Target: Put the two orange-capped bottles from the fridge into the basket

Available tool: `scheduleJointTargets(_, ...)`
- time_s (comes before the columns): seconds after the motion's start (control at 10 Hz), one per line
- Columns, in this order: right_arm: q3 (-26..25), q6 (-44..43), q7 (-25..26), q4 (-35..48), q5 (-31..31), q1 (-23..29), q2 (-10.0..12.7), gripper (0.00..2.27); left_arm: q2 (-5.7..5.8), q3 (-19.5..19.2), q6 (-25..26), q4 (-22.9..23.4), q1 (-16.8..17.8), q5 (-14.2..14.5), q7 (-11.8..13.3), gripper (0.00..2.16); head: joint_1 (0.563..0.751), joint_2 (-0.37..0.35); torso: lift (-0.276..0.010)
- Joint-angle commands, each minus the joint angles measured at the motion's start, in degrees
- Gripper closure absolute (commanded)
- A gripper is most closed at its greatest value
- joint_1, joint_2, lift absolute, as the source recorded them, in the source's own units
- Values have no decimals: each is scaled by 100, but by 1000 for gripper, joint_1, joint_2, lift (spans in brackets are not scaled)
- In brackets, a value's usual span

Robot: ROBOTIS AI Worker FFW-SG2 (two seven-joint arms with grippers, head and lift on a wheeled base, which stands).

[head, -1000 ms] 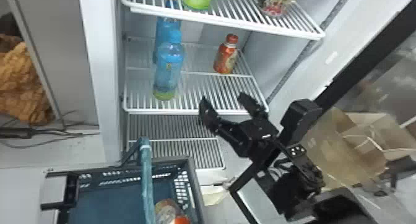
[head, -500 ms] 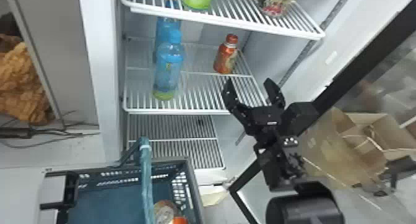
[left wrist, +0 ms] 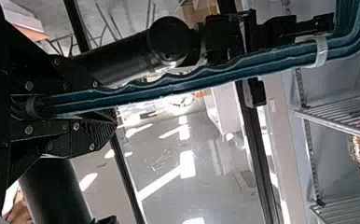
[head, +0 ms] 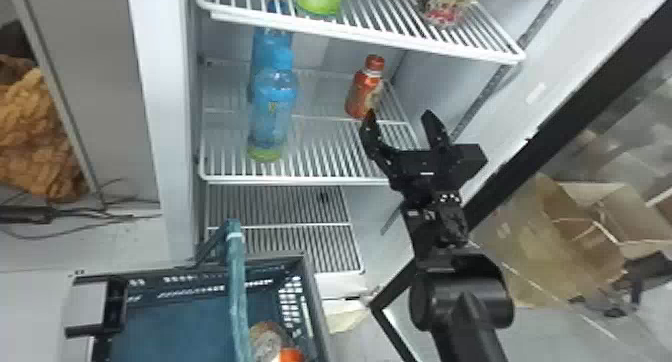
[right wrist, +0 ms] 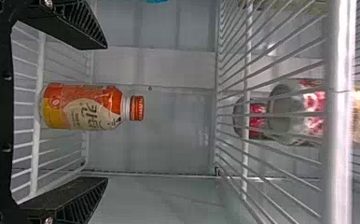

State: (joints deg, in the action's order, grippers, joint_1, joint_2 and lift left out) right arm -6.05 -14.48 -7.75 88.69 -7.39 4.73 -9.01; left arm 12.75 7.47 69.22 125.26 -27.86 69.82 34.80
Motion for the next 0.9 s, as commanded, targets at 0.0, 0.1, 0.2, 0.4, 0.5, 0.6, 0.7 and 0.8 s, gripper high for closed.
scheduleJointTargets(0.0, 46, -43, -25, -340, -3, -305, -39, 39, 0, 7, 10, -32, 16, 11, 0, 1190, 695, -350, -235)
scheduleJointTargets(0.1, 68, -141, -25, -579, -60, -460, -39, 38, 0, 7, 10, -32, 16, 22, 0, 1190, 695, -350, -235)
scheduleJointTargets(0.2, 103, -198, -25, -846, -60, -643, -48, 38, -9, 19, 10, -60, 16, 34, 0, 1190, 695, -350, -235)
scheduleJointTargets(0.4, 263, -226, -16, -1381, -60, -1078, -83, 38, -9, 19, 10, -60, 16, 34, 0, 1190, 695, -350, -235)
scheduleJointTargets(0.5, 354, -226, -16, -1634, -72, -1303, -118, 38, -9, 30, 10, -74, 16, 22, 0, 1190, 695, -350, -235)
scheduleJointTargets(0.6, 457, -240, -7, -1845, -83, -1543, -145, 39, -9, 41, 10, -74, 30, 22, 0, 1190, 695, -350, -235)
scheduleJointTargets(0.7, 560, -254, 46, -2084, -106, -1739, -162, 39, -9, 41, 10, -74, 30, 22, 0, 1190, 695, -350, -235)
scheduleJointTargets(0.8, 754, -254, 90, -2421, -369, -1964, -189, 39, -9, 53, 10, -74, 44, 22, 0, 1190, 695, -350, -235)
